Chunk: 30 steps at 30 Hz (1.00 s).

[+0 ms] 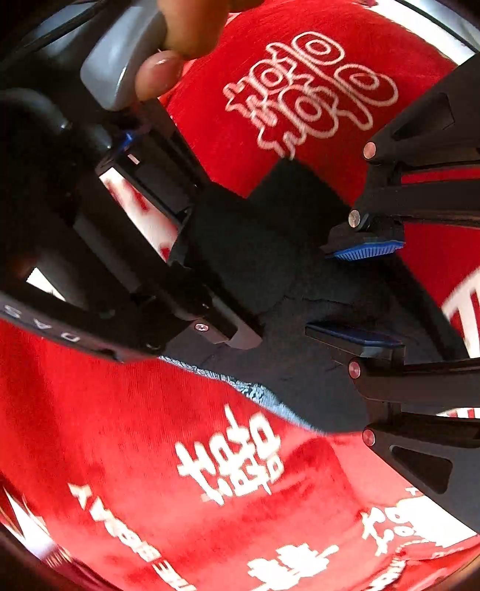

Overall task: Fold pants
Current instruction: 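Fold the held end over with the left gripper while the right gripper holds the bundle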

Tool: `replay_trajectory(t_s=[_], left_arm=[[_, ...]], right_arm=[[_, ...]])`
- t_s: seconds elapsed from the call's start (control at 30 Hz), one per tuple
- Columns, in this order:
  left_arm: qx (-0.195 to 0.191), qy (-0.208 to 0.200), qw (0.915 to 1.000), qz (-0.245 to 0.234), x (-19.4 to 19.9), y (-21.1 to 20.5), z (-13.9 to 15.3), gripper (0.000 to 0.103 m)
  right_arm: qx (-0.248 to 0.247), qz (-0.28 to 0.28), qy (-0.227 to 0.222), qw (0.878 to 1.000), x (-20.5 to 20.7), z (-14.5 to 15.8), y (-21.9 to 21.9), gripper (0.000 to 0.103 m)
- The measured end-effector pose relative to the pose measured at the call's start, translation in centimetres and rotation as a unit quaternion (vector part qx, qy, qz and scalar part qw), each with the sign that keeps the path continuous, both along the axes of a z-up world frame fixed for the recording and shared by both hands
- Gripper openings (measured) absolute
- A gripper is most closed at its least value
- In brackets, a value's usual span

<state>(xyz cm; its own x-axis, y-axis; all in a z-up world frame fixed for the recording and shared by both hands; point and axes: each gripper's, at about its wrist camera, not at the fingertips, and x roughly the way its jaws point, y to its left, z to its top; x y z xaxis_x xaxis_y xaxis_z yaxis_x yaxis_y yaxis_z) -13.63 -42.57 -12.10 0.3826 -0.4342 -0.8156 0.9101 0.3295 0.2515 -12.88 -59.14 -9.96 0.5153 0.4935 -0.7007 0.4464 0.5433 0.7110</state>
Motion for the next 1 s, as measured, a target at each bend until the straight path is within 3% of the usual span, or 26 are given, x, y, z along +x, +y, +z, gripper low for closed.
replay_trajectory(t_s=[0.23, 0.3, 0.33, 0.37, 0.57, 0.7, 0.83, 0.93, 1.0], left_arm=[[0.050, 0.042, 0.9978, -0.014, -1.4, -2.1, -3.1, 0.034], [0.061, 0.049, 0.9969, -0.010, -1.1, -2.2, -3.5, 0.043], [0.062, 0.057, 0.9964, -0.001, -0.7, -2.0, -3.4, 0.059], [0.059, 0.065, 0.9961, 0.008, -0.3, -1.7, -3.2, 0.067], [0.056, 0.107, 0.9920, 0.036, 1.7, 0.6, -2.0, 0.067], [0.063, 0.155, 0.9811, 0.098, 4.6, 2.4, -2.3, 0.067], [0.078, 0.189, 0.9648, 0.165, 6.9, 4.3, -3.4, 0.067], [0.084, 0.218, 0.9518, 0.199, 8.0, 5.4, -4.2, 0.067], [0.085, 0.222, 0.9495, 0.205, 8.2, 5.7, -4.3, 0.067]], right_arm=[[0.009, -0.038, 0.045, 0.998, -2.5, -5.7, -1.8, 0.021], [0.008, -0.037, 0.046, 0.998, -2.8, -6.4, -2.2, 0.022], [0.003, -0.035, 0.048, 0.998, -2.6, -6.6, -2.1, 0.023], [-0.004, -0.034, 0.050, 0.998, -2.5, -6.7, -1.9, 0.024], [-0.013, -0.037, 0.065, 0.997, -3.2, -7.5, -2.5, 0.026], [-0.039, -0.029, 0.078, 0.996, -3.2, -7.2, -1.8, 0.028], [-0.091, -0.015, 0.101, 0.991, -3.0, -6.4, -0.8, 0.032], [-0.137, -0.002, 0.120, 0.983, -2.6, -5.8, 0.2, 0.036], [-0.164, 0.004, 0.134, 0.977, -2.3, -5.4, 1.0, 0.041]])
